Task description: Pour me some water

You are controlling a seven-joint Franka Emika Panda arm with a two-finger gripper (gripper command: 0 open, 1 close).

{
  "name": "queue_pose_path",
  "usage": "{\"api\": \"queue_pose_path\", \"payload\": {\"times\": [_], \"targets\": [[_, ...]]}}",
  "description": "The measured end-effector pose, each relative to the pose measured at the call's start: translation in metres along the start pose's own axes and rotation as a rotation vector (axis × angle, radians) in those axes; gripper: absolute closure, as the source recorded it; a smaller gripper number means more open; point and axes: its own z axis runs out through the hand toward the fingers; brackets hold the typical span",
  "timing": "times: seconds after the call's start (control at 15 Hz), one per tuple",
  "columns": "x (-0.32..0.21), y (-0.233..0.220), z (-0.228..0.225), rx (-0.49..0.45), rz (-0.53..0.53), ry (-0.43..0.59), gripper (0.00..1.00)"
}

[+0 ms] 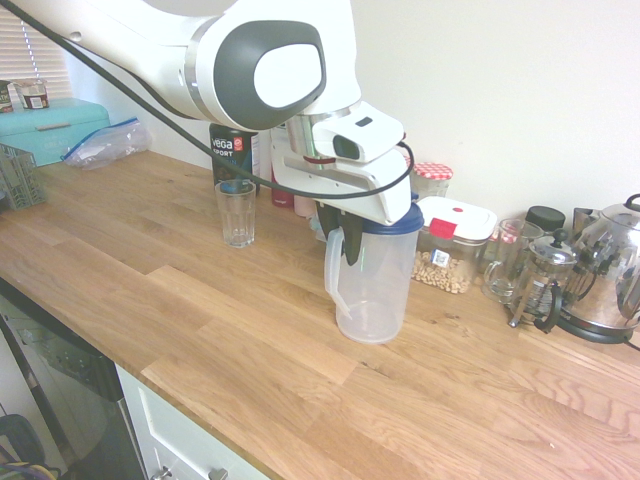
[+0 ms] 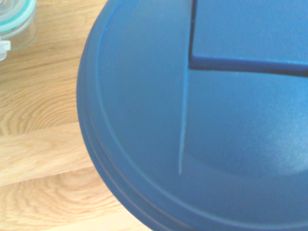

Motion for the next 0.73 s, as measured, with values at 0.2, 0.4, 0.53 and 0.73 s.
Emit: {"api": "queue_pose_path", "payload": {"times": [0.2, 0.4, 0.53, 0.73], "targets": [[-0.003, -0.003, 0.000, -0.003, -0.013, 0.003, 0.00], [-0.004, -0.002, -0.002, -0.007, -0.018, 0.008, 0.00], [-0.004, 0.003, -0.005, -0.029, -0.022, 0.005, 0.00], [-0.022, 0.019, -0.018, -0.111, -0.089, -0.098, 0.00]]}}
